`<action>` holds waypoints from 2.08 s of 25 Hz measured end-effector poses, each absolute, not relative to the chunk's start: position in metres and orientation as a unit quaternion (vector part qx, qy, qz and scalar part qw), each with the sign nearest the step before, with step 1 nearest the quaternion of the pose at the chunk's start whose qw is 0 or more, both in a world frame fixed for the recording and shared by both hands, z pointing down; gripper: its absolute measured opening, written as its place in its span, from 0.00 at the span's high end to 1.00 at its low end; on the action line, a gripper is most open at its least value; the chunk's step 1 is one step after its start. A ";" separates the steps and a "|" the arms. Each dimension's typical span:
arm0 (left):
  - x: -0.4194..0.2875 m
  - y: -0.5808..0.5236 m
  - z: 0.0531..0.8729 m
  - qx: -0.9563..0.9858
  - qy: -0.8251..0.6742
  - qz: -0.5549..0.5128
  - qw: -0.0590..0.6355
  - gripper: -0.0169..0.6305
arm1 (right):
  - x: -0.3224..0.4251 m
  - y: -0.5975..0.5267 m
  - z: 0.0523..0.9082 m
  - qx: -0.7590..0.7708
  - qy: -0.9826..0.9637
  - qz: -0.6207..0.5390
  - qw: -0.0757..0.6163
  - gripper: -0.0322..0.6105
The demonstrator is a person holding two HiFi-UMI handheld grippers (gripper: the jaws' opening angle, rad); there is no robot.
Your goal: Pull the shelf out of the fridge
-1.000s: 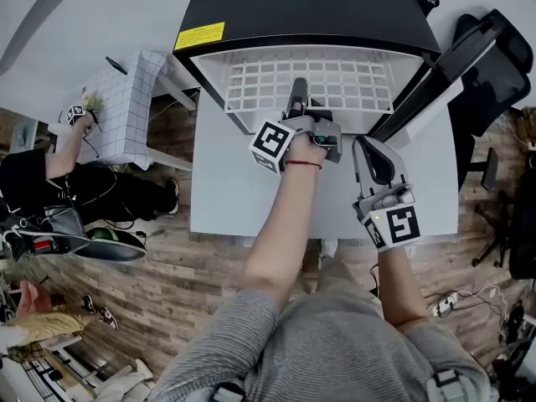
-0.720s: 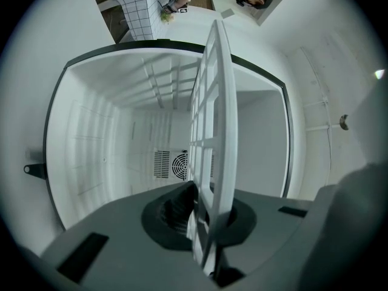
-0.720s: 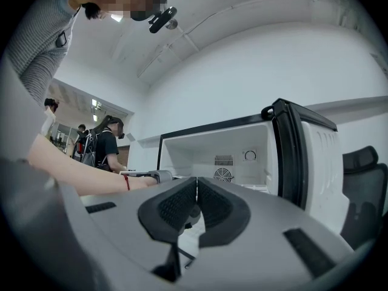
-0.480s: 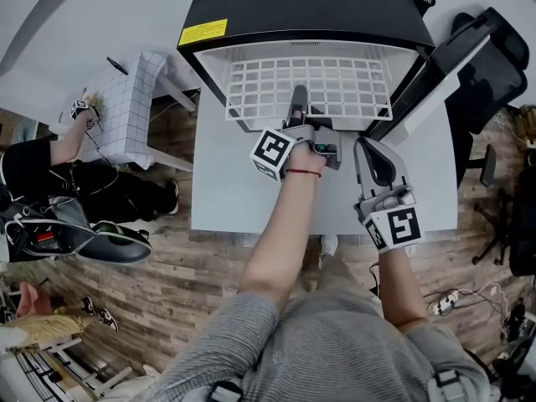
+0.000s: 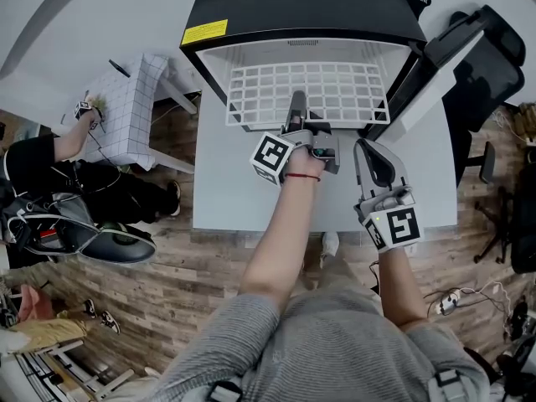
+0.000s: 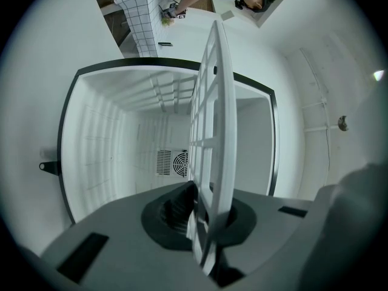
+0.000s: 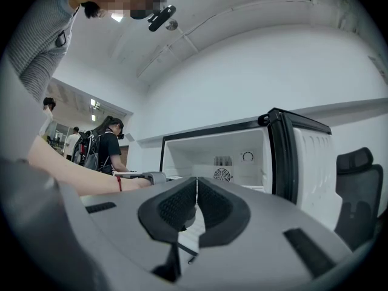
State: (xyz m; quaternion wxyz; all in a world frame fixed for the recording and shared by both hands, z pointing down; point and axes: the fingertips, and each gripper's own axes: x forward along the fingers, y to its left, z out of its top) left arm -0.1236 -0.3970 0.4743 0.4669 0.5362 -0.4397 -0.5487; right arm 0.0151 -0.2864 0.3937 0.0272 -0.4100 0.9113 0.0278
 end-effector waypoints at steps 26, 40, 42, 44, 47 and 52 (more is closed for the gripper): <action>-0.119 -0.365 0.479 0.532 -0.439 -0.548 0.474 0.93 | 0.019 -0.265 0.381 -0.423 0.905 0.039 0.024 0.93; -0.117 -0.359 0.482 0.531 -0.440 -0.544 0.479 0.93 | 0.021 -0.264 0.377 -0.429 0.902 0.044 0.022 0.93; -0.117 -0.358 0.483 0.530 -0.441 -0.542 0.480 0.93 | 0.021 -0.263 0.376 -0.429 0.902 0.044 0.022 0.93; -0.116 -0.357 0.483 0.530 -0.442 -0.541 0.480 0.93 | 0.022 -0.262 0.376 -0.429 0.902 0.045 0.023 0.93; -0.116 -0.353 0.484 0.528 -0.444 -0.540 0.481 0.93 | 0.021 -0.259 0.375 -0.429 0.902 0.046 0.023 0.93; -0.114 -0.342 0.494 0.522 -0.448 -0.537 0.489 0.94 | 0.021 -0.256 0.374 -0.428 0.902 0.048 0.022 0.93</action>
